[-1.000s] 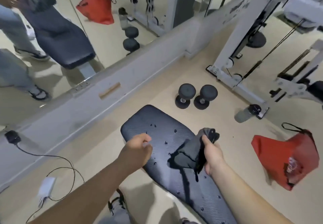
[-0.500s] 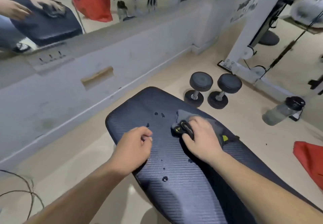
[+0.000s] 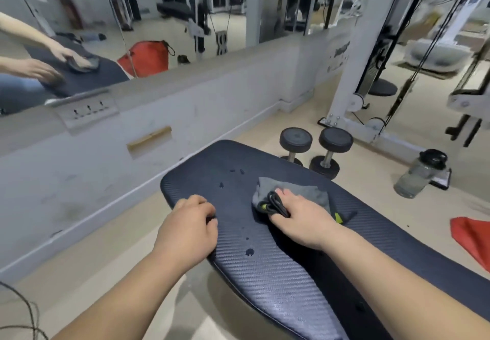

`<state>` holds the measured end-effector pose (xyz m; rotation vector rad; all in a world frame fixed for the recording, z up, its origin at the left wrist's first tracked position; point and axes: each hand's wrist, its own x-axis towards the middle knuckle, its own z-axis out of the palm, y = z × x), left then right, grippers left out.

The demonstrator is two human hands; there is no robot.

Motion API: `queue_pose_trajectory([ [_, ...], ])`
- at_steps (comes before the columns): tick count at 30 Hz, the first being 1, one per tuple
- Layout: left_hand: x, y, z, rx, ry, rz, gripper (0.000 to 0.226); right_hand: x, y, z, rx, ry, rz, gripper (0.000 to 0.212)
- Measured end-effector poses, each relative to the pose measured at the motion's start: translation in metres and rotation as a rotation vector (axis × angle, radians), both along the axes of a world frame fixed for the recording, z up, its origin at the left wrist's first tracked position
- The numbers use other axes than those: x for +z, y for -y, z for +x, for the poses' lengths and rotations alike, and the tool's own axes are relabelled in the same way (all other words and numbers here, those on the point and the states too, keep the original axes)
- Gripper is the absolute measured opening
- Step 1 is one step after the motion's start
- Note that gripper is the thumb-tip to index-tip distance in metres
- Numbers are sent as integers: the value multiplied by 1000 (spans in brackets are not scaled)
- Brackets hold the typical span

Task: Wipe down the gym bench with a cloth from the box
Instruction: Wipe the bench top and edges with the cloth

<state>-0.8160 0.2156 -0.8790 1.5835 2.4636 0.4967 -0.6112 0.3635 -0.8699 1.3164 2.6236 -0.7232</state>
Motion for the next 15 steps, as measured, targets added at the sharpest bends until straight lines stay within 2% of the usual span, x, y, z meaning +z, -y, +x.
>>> queue_pose_trajectory([
  [5,-3,14,-13,-7,-38,-102,24,-2,30,3,138,50,90,74],
  [10,-6,12,-30,-26,-18,-107,27,-10,-9,-11,108,65,39,91],
  [15,-8,17,-49,-19,51,-13,32,-17,-57,-72,70,132,210,75],
])
